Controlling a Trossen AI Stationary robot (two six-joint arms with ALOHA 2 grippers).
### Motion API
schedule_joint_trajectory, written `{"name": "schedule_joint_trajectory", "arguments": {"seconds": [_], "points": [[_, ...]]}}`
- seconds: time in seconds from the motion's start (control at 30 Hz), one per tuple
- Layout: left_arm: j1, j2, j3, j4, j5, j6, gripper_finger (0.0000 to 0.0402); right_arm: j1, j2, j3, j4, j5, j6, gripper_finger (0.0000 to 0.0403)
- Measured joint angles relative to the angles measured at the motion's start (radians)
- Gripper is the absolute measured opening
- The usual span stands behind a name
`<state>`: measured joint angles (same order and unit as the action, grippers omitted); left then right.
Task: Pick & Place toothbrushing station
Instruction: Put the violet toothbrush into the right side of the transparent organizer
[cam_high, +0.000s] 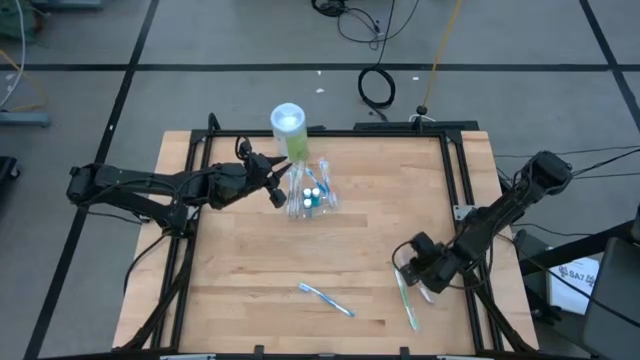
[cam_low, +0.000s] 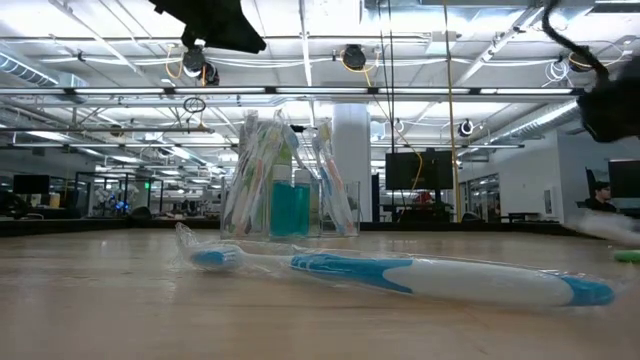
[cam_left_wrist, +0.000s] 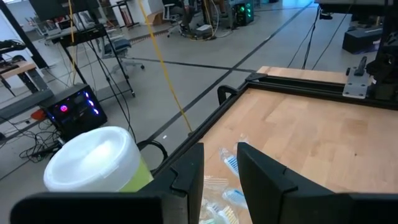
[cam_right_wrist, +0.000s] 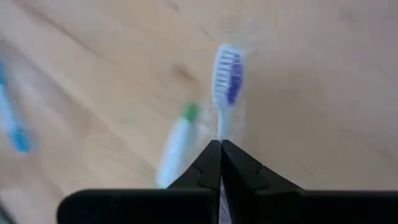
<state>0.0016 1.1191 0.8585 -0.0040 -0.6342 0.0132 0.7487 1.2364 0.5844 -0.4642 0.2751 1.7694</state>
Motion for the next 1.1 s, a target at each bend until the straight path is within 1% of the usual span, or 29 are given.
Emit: {"name": "schedule_joint_trajectory", "arguments": {"seconds": [0.07, 0.13, 0.23, 0.33, 0.43, 0.5, 0.53, 0.6, 0.67, 0.73, 0.83, 0.97, 1.1], "points": [[0.000, 0.000, 0.000, 0.000, 0.002, 0.000, 0.0104, -0.022, -0.033, 0.000, 0.001, 0.077, -0.083, 0.0000], [0.000, 0.000, 0.000, 0.000, 0.005, 0.002, 0.0104, -0.051, -0.062, 0.001, 0.014, 0.178, -0.185, 0.0000], [0.000, 0.000, 0.000, 0.000, 0.005, 0.003, 0.0104, -0.106, -0.101, 0.001, 0.060, 0.316, -0.379, 0.0000], [0.000, 0.002, 0.000, 0.000, 0.005, 0.004, 0.0104, -0.175, -0.123, 0.002, 0.159, 0.417, -0.612, 0.0000], [0.000, 0.010, 0.000, -0.002, 0.007, 0.002, 0.0104, -0.262, -0.126, 0.002, 0.337, 0.489, -0.918, 0.0000], [0.000, 0.016, 0.000, 0.004, 0.007, -0.008, 0.0104, -0.327, -0.120, 0.003, 0.499, 0.479, -1.121, 0.0000], [0.000, 0.023, 0.001, 0.013, 0.007, -0.021, 0.0104, -0.359, -0.115, 0.003, 0.585, 0.457, -1.214, 0.0000], [-0.004, 0.029, 0.000, 0.004, 0.021, -0.048, 0.0104, -0.425, -0.102, 0.003, 0.760, 0.378, -1.377, 0.0000], [-0.004, 0.029, 0.000, 0.009, 0.066, -0.052, 0.0104, -0.489, -0.079, 0.004, 0.918, 0.283, -1.520, 0.0000], [-0.004, 0.034, 0.002, 0.014, 0.117, -0.048, 0.0104, -0.546, -0.051, 0.004, 1.053, 0.224, -1.625, 0.0000], [-0.011, 0.038, 0.000, 0.004, 0.145, -0.050, 0.0104, -0.639, 0.015, 0.005, 1.223, 0.161, -1.696, 0.0000], [-0.033, 0.036, 0.000, 0.005, 0.145, -0.051, 0.0104, -0.747, 0.129, 0.005, 1.380, 0.042, -1.704, 0.0000], [-0.062, 0.037, 0.000, 0.007, 0.144, -0.061, 0.0104, -0.824, 0.261, 0.005, 1.555, 0.001, -1.710, 0.0000]]}}
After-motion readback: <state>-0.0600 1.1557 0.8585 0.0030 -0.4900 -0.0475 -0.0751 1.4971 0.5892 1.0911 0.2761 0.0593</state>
